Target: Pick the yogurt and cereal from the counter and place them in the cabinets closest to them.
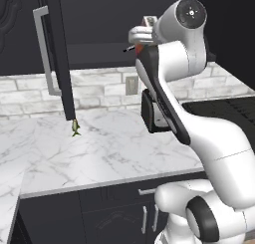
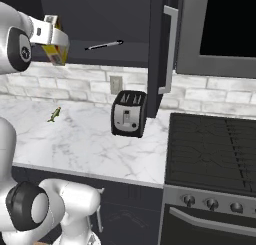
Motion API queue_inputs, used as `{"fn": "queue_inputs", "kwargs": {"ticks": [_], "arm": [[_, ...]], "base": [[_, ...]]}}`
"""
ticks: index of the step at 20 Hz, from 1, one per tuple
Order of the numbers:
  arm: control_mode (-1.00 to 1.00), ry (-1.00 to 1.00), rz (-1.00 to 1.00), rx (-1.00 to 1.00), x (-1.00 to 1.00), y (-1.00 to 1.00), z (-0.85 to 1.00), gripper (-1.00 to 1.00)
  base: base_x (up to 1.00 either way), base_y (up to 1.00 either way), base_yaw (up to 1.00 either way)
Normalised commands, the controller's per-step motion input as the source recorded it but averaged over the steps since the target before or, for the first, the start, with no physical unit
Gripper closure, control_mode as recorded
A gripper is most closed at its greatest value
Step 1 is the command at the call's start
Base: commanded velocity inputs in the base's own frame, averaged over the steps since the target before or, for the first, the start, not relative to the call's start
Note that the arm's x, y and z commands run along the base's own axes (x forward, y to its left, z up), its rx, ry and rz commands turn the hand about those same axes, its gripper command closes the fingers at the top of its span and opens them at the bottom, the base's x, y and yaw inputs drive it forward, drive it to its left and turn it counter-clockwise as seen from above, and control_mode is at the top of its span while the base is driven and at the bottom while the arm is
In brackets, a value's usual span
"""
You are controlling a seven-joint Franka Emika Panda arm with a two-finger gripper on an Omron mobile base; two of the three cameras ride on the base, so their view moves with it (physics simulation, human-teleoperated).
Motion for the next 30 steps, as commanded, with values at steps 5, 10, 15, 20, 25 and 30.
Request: {"fn": "queue_inputs", "kwargs": {"ticks": [5, 10, 15, 20, 25, 30], "arm": [[-1.0, 0.0, -0.02, 0.02, 0.28, 0.03, 0.04, 1.0], [-1.0, 0.0, -0.01, 0.02, 0.3, 0.08, 0.03, 1.0], [-1.0, 0.01, -0.01, 0.01, 0.3, 0.11, 0.0, 1.0], [-1.0, 0.03, 0.0, 0.01, 0.33, 0.08, 0.0, 1.0], [-1.0, 0.04, 0.0, 0.01, 0.42, 0.05, 0.0, 1.0], [-1.0, 0.04, 0.0, 0.0, 0.45, 0.07, 0.0, 1.0]], "base": [[0.0, 0.0, 0.0], [0.0, 0.0, 0.0], [0.0, 0.0, 0.0], [0.0, 0.0, 0.0], [0.0, 0.0, 0.0], [0.0, 0.0, 0.0]]}}
